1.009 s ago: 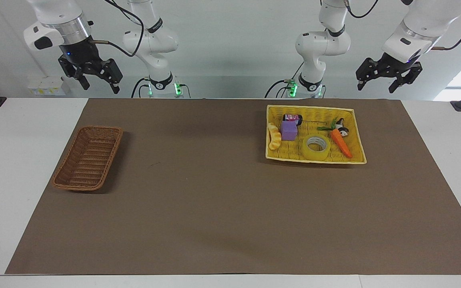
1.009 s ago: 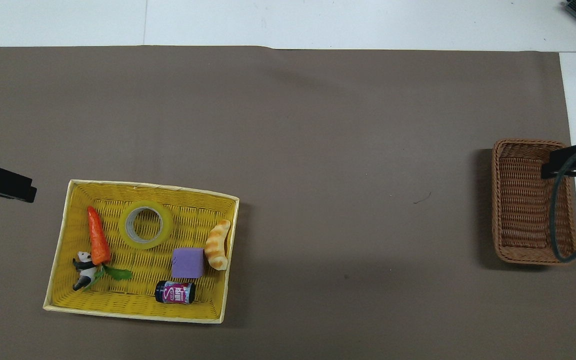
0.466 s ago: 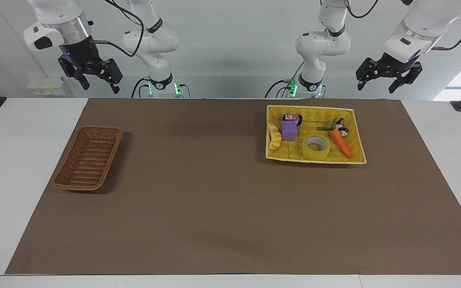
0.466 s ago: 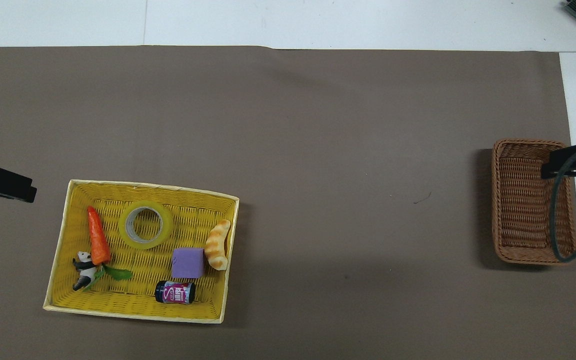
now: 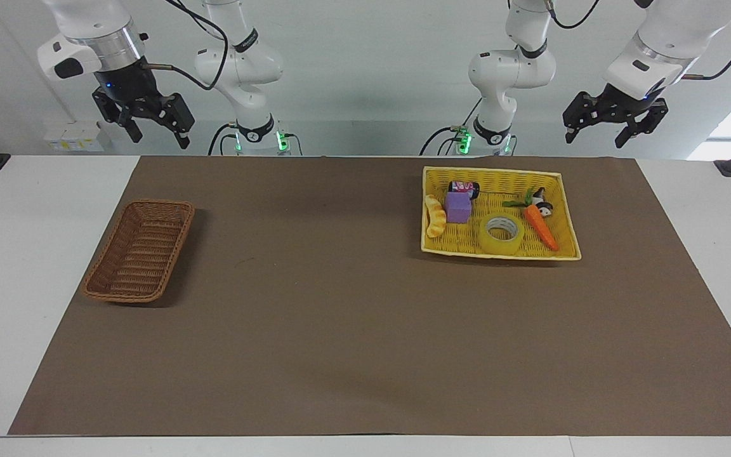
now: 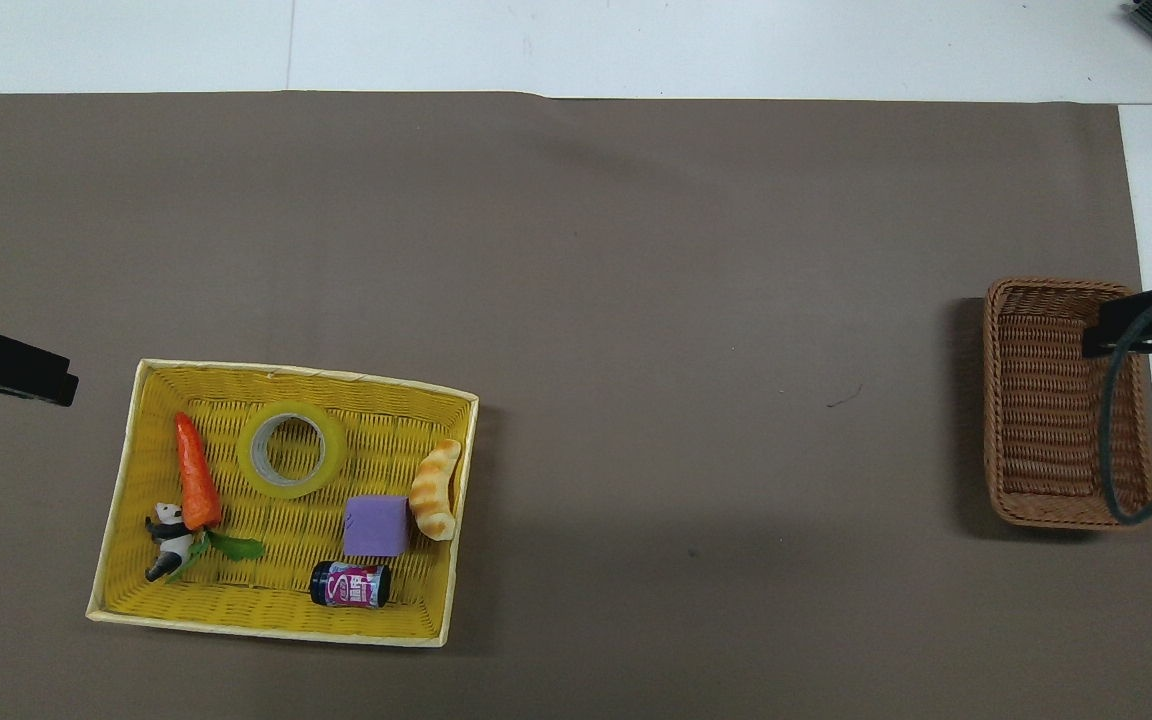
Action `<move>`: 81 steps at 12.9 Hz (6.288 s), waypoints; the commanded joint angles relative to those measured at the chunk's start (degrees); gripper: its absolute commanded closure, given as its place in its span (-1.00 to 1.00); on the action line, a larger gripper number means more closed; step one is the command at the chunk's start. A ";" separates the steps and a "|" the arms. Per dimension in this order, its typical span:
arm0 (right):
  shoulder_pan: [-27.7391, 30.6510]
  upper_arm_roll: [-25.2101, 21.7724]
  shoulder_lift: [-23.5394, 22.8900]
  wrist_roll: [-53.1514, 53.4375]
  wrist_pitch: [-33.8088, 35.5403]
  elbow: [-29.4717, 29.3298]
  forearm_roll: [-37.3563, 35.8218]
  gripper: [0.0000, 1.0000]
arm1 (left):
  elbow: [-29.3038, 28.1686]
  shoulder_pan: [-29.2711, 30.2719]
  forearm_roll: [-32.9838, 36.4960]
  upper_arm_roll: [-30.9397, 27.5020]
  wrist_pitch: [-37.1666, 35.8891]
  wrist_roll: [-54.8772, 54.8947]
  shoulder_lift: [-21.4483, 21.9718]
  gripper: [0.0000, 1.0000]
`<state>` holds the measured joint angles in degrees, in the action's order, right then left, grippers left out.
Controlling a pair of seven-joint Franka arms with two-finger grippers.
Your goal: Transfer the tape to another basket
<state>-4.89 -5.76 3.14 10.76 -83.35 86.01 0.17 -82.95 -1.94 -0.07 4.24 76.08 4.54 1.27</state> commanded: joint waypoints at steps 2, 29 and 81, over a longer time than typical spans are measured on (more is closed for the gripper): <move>0.15 -0.13 -0.15 -0.47 0.56 -0.49 1.06 -1.00 | -1.33 -0.08 -0.46 0.06 -0.49 0.12 1.01 -1.00; 0.15 -0.13 -0.15 -0.47 0.56 -0.49 1.06 -1.00 | -52.30 -1.58 -2.39 0.06 48.18 0.82 4.54 -0.62; -17.79 0.31 -11.40 -9.60 -23.45 13.40 47.56 -1.00 | -28.58 -24.87 -37.11 1.73 51.28 -28.18 -0.12 1.00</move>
<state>-24.19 -5.53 -10.02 4.47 -109.07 97.61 46.04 -113.33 -25.63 -35.98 6.76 126.24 -22.30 2.25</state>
